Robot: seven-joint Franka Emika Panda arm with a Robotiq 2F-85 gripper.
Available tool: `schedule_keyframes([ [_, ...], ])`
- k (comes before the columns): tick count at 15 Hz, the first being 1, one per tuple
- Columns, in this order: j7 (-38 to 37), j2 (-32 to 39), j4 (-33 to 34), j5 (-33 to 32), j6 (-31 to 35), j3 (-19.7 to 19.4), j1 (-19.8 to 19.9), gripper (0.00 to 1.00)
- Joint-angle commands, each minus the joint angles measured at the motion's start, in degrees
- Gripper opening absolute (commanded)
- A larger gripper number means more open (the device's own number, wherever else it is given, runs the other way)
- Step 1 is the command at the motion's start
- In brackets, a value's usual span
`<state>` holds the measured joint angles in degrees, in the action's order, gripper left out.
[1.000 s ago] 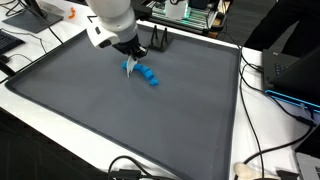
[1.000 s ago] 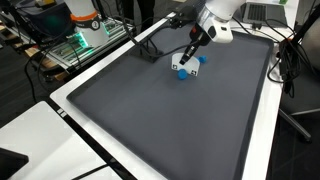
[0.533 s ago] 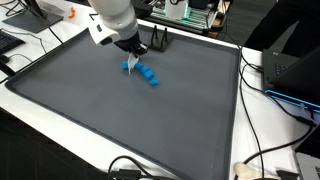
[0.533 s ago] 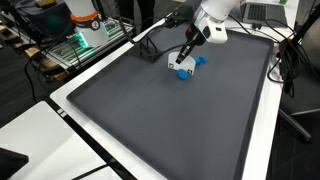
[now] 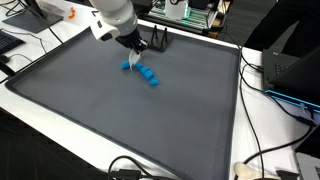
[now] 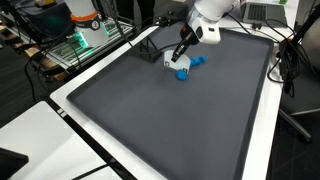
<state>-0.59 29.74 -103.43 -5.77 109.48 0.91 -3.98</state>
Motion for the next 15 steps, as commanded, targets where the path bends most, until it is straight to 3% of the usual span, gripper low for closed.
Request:
schedule_keyframes([
  [1,1.43,-3.72,-3.72,2.32,-0.71,0.63,1.49,0.01],
  [7,1.49,-8.91,-7.31,8.88,-1.65,0.61,3.43,0.01],
  [15,-9.26,-15.42,-13.28,23.03,-5.61,-1.10,5.30,0.01],
])
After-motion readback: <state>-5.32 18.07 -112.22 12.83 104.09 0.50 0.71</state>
